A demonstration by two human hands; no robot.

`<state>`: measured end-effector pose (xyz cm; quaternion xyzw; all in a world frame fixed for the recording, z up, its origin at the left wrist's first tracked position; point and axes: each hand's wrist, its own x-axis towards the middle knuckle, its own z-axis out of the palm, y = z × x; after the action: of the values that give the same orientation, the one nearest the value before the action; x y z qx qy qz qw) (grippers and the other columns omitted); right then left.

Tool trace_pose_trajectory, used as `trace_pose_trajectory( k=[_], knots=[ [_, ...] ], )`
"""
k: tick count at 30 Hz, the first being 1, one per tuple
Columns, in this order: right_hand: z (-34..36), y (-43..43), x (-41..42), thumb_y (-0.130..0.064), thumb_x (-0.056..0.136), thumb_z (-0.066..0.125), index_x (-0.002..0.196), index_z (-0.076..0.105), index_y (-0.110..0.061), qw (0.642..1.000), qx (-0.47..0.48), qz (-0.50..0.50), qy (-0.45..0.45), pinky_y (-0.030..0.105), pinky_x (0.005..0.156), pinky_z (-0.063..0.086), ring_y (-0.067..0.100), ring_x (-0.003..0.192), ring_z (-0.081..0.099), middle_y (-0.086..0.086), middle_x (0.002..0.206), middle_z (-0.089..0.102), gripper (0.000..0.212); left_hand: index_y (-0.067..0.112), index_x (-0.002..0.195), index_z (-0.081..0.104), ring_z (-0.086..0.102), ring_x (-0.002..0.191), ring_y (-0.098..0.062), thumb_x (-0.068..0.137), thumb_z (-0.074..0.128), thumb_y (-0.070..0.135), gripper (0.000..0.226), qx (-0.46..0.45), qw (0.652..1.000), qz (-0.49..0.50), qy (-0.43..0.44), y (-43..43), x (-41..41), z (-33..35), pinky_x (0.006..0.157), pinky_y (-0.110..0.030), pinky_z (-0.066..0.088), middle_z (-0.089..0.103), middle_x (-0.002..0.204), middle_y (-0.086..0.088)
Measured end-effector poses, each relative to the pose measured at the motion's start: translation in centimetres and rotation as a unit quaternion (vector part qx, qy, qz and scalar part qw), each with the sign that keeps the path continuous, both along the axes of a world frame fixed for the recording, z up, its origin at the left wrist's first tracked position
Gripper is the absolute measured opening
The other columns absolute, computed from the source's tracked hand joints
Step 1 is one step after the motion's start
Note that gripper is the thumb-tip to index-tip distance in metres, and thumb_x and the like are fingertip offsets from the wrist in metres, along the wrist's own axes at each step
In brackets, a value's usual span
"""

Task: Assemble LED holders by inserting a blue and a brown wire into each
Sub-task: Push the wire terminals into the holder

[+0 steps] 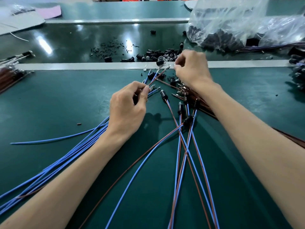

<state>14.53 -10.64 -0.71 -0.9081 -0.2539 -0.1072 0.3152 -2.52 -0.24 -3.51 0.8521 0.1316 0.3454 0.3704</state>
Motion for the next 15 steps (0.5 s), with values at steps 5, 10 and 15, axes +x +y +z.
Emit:
trace_pose_trajectory(
  k=[5, 10, 15],
  knots=[
    [1.3, -2.8, -3.7, -0.007, 0.084, 0.061, 0.094, 0.065, -0.015, 0.988, 0.137, 0.067, 0.03, 0.009, 0.062, 0.044, 0.007, 0.063, 0.057, 0.001, 0.077, 0.065, 0.014, 0.005, 0.089, 0.066, 0.058, 0.063, -0.023, 0.093, 0.059, 0.014, 0.012, 0.008, 0.999, -0.031, 0.001, -0.3, -0.1, 0.2, 0.063, -0.035, 0.049, 0.063, 0.072, -0.001],
    [-0.8, -5.1, -7.3, -0.009, 0.089, 0.057, 0.088, 0.067, -0.033, 0.971, 0.188, 0.102, 0.111, 0.039, 0.077, 0.055, 0.024, 0.074, 0.065, 0.002, 0.075, 0.065, 0.026, 0.004, 0.088, 0.07, 0.043, 0.057, -0.01, 0.091, 0.062, 0.013, 0.012, 0.052, 0.997, -0.062, 0.006, -0.7, -0.3, 0.4, 0.059, -0.014, 0.034, 0.06, 0.08, -0.002],
    [-2.2, -5.4, -8.1, -0.006, 0.084, 0.069, 0.092, 0.071, -0.024, 0.949, 0.248, 0.137, 0.137, 0.036, 0.076, 0.052, 0.01, 0.074, 0.059, 0.006, 0.087, 0.068, 0.02, 0.006, 0.085, 0.071, 0.047, 0.058, -0.012, 0.091, 0.062, 0.013, 0.013, 0.057, 0.994, -0.086, 0.03, -0.6, -0.3, 0.3, 0.058, -0.021, 0.036, 0.059, 0.079, -0.003]
  ],
)
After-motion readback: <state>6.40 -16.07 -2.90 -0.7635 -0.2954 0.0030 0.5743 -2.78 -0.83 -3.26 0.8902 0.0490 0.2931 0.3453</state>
